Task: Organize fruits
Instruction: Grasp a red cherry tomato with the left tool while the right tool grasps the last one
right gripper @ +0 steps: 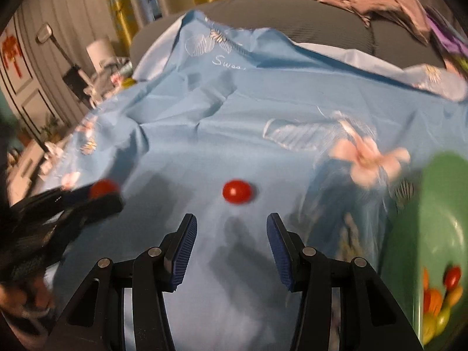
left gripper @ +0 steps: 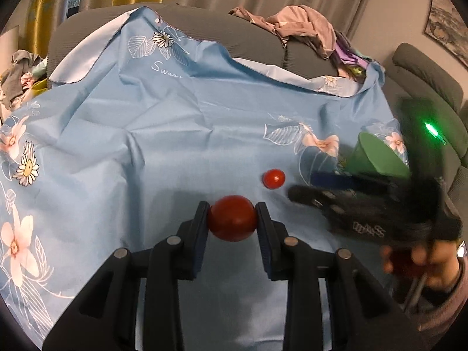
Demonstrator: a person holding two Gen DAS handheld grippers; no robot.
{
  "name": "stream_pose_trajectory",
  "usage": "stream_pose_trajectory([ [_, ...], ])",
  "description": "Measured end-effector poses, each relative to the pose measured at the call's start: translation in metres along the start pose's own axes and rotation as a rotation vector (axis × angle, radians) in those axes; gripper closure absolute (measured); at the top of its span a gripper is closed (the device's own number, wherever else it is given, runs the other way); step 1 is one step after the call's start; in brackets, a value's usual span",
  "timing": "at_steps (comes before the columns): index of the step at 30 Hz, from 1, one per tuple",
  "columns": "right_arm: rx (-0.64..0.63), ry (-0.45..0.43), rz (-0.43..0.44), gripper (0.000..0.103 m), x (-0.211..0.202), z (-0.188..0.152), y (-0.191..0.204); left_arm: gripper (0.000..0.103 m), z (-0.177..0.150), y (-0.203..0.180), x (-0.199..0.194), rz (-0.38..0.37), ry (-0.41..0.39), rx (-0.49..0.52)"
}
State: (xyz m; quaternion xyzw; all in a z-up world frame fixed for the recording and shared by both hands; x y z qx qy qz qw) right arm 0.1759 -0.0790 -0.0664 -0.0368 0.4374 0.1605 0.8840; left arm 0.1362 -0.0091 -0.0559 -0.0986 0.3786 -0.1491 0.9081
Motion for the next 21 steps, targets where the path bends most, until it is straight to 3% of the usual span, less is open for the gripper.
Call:
stream_pose_trajectory([
  [9,0.013,0.12,-0.101,0.053,0.046,0.009,-0.005,0.071,-0.009,0.012,0.002,-0.034,0.034,-0.053],
  [12,0.009,0.11,-0.113,0.053,0.046,0.01,-0.005,0.071,-0.01,0.013,0.002,-0.039,0.035,-0.063],
  [16,-0.009,0.099,-0.126,0.074,0.045,0.01,-0.008,0.071,-0.01,0.014,0.001,-0.04,0.032,-0.063],
  [21,0.021,0.086,-0.109,0.074,0.038,0.011,-0.009,0.071,-0.011,0.013,0.0,-0.035,0.032,-0.062],
])
Point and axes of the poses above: each gripper's, at about its wrist camera, not at the fingertips, and x roughly the way its jaws point, y to its left, z to its top, the point moved 8 cm from there along x, roughly the way its jaws point, and after that the axes turned 1 degree about -x, right-handed, at the moved point
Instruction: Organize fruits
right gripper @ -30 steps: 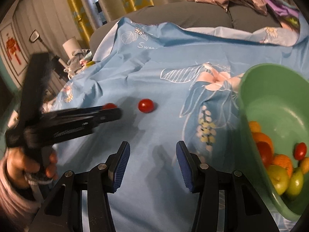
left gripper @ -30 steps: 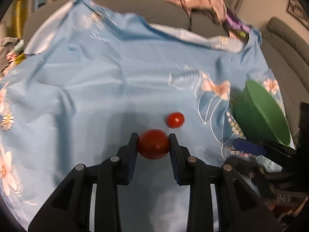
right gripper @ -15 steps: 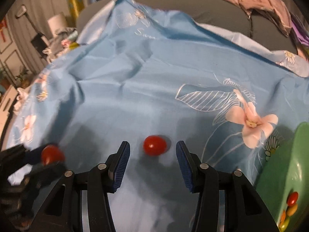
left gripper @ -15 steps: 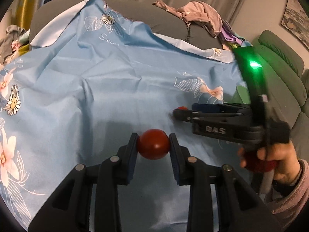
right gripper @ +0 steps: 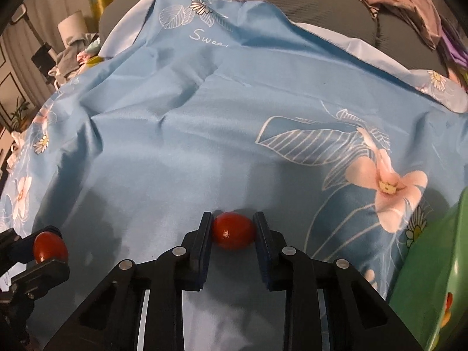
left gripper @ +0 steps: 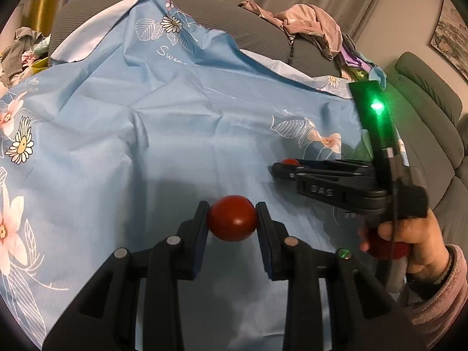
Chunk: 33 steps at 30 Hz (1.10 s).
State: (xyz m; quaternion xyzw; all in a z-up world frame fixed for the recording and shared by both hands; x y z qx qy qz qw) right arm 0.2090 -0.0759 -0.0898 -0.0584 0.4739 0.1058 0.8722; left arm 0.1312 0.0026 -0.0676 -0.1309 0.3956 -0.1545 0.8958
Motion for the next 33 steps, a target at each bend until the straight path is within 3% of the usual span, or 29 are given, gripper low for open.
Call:
stream_pose_trajectory([
  [6,0.033,-0.081,0.049,0.074,-0.043,-0.008,0.0,0.071,-0.001,-0.004,-0.003,0.006,-0.004,0.017],
  [13,0.062,-0.184,0.094,0.074,-0.094,-0.041,-0.006,0.071,-0.008,-0.017,-0.009,0.028,-0.002,0.065],
  [22,0.089,-0.26,0.145,0.074,-0.127,-0.063,-0.015,0.071,-0.013,-0.045,-0.018,0.065,0.008,0.133],
  [33,0.166,-0.36,0.126,0.074,-0.164,-0.074,-0.069,0.071,0.003,-0.118,-0.005,0.041,0.004,0.251],
])
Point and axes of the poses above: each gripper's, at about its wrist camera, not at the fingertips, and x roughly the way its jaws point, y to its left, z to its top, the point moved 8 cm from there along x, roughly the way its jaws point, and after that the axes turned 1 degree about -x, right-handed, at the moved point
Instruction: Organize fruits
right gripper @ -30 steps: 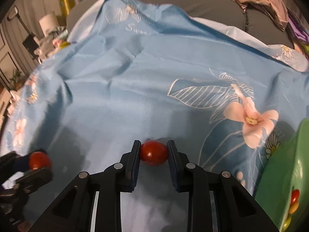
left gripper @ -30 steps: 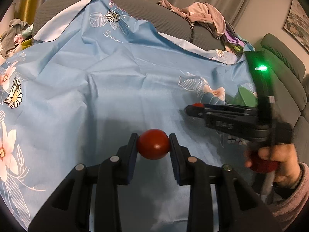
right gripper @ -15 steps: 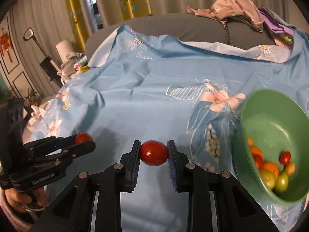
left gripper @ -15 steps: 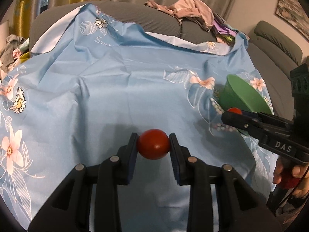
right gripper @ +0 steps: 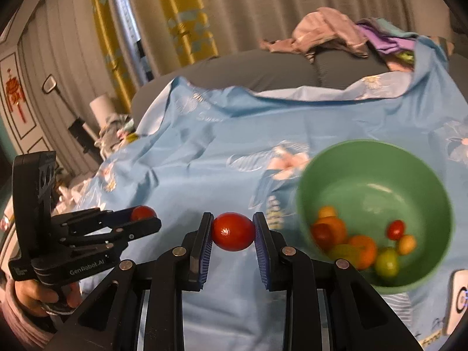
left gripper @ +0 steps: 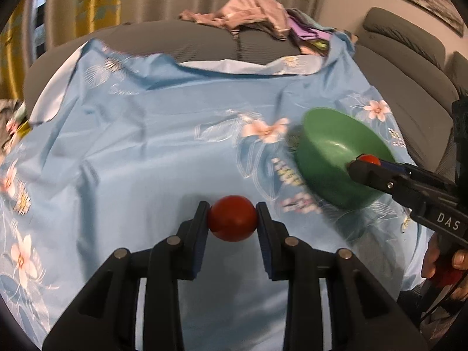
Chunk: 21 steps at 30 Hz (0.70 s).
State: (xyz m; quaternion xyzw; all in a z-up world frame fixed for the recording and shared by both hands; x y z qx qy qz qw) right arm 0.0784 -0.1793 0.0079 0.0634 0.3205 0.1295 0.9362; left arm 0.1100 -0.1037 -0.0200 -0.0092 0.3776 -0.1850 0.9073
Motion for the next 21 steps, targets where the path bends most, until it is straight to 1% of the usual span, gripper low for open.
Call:
stream_pose_trajectory([
  [5,0.033,-0.025,-0.053,0.074,-0.02,0.004,-0.039,0.071,0.016,-0.041,0.014,-0.036,0.001,0.05],
  [9,0.052,-0.033,-0.085,0.074,-0.03,0.005,-0.062,0.072,0.027,-0.067,0.024,-0.057,0.003,0.088],
  [15,0.078,-0.038,-0.109,0.074,-0.035,0.004,-0.089,0.072,0.043,-0.094,0.04,-0.088,0.006,0.128],
  [16,0.085,-0.038,-0.111,0.074,-0.035,0.003,-0.093,0.072,0.044,-0.096,0.044,-0.093,0.013,0.131],
  [18,0.1,-0.038,-0.116,0.074,-0.035,0.002,-0.1,0.072,0.048,-0.096,0.053,-0.118,0.037,0.103],
  [20,0.116,-0.037,-0.108,0.074,-0.034,0.0,-0.105,0.072,0.051,-0.086,0.052,-0.138,0.03,0.059],
  [21,0.118,-0.036,-0.098,0.074,-0.034,-0.001,-0.105,0.067,0.051,-0.073,0.051,-0.138,0.03,0.033],
])
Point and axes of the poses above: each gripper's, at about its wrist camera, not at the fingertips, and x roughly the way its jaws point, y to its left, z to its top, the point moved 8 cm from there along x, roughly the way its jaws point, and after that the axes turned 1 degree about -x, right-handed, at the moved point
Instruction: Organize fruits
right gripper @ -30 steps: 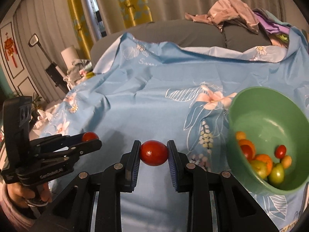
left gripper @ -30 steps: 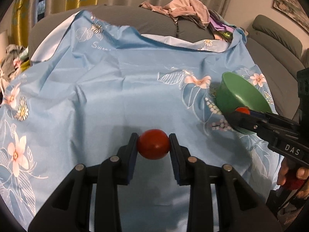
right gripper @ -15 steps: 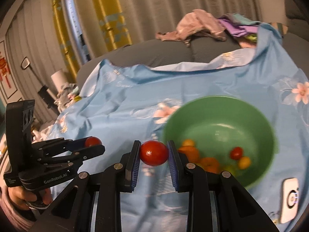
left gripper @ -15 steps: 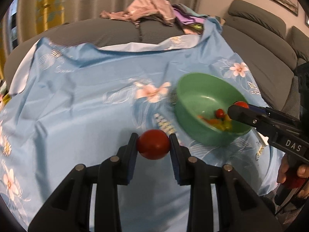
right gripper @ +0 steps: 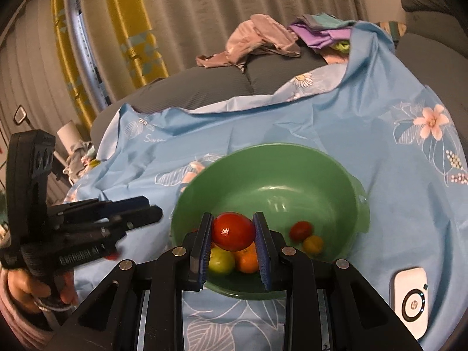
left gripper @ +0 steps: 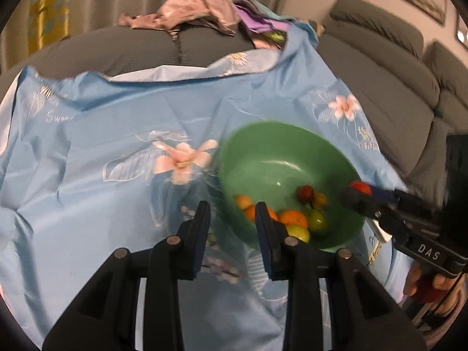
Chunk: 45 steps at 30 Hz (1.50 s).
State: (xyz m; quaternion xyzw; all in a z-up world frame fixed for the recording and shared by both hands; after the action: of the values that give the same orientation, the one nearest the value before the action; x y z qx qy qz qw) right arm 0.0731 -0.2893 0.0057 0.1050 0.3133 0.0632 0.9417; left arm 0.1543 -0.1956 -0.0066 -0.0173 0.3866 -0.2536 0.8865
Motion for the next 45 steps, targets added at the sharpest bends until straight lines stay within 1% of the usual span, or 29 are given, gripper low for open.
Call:
stream_pose_trajectory([
  [1,-0.006,-0.001,0.015,0.074,0.001,-0.001,0.003,0.061,-0.002,0.011,-0.002,0.012,0.002,-0.019],
  [2,-0.013,-0.003,0.025,0.074,0.0,-0.001,0.005,0.05,-0.005,0.027,-0.006,0.036,0.001,-0.039],
  [3,-0.021,-0.004,0.039,0.074,0.001,-0.002,0.01,0.052,-0.011,0.053,-0.012,0.087,0.003,-0.065],
  [5,-0.033,0.0,0.081,0.074,0.005,-0.003,0.021,0.051,-0.029,0.094,-0.023,0.172,0.032,-0.106],
  [8,-0.067,0.009,0.14,0.074,0.012,-0.007,0.044,0.046,-0.058,0.141,-0.04,0.265,0.073,-0.151],
  [10,-0.086,0.022,0.19,0.074,0.02,-0.01,0.064,0.047,-0.081,0.168,-0.049,0.304,0.111,-0.195],
  [12,-0.101,0.034,0.228,0.074,0.025,-0.013,0.079,0.048,-0.097,0.184,-0.056,0.331,0.128,-0.217],
  [13,-0.111,0.041,0.247,0.074,0.028,-0.015,0.088,0.048,-0.102,0.188,-0.058,0.333,0.131,-0.225],
  [16,-0.153,0.071,0.284,0.074,0.036,-0.021,0.111,0.048,-0.107,0.191,-0.058,0.326,0.132,-0.233],
  [20,-0.195,0.102,0.309,0.074,0.043,-0.03,0.13,0.048,-0.097,0.195,-0.048,0.327,0.127,-0.222],
  [23,-0.201,0.108,0.321,0.074,0.045,-0.032,0.136,0.048,-0.089,0.203,-0.034,0.38,0.159,-0.192],
  [24,-0.205,0.11,0.323,0.074,0.046,-0.033,0.138,0.05,-0.089,0.207,-0.029,0.401,0.18,-0.184],
  [25,-0.212,0.113,0.326,0.074,0.047,-0.034,0.14,0.051,-0.09,0.21,-0.025,0.406,0.197,-0.176],
  [27,-0.22,0.116,0.33,0.074,0.049,-0.035,0.142,0.061,-0.094,0.213,-0.02,0.413,0.221,-0.171],
  [29,-0.224,0.119,0.333,0.074,0.05,-0.036,0.143,0.064,-0.094,0.216,-0.02,0.403,0.203,-0.182],
  [32,-0.222,0.124,0.334,0.074,0.052,-0.037,0.143,0.072,-0.093,0.219,-0.02,0.408,0.19,-0.188],
  [33,-0.221,0.125,0.333,0.074,0.054,-0.036,0.143,0.074,-0.093,0.218,-0.02,0.407,0.188,-0.182],
  [37,-0.213,0.123,0.326,0.074,0.056,-0.036,0.141,0.075,-0.091,0.214,-0.022,0.427,0.18,-0.156],
  [41,-0.205,0.12,0.319,0.074,0.055,-0.035,0.139,0.075,-0.091,0.207,-0.026,0.402,0.17,-0.163],
  [45,-0.192,0.095,0.317,0.074,0.05,-0.029,0.134,0.075,-0.083,0.183,-0.032,0.36,0.149,-0.128],
])
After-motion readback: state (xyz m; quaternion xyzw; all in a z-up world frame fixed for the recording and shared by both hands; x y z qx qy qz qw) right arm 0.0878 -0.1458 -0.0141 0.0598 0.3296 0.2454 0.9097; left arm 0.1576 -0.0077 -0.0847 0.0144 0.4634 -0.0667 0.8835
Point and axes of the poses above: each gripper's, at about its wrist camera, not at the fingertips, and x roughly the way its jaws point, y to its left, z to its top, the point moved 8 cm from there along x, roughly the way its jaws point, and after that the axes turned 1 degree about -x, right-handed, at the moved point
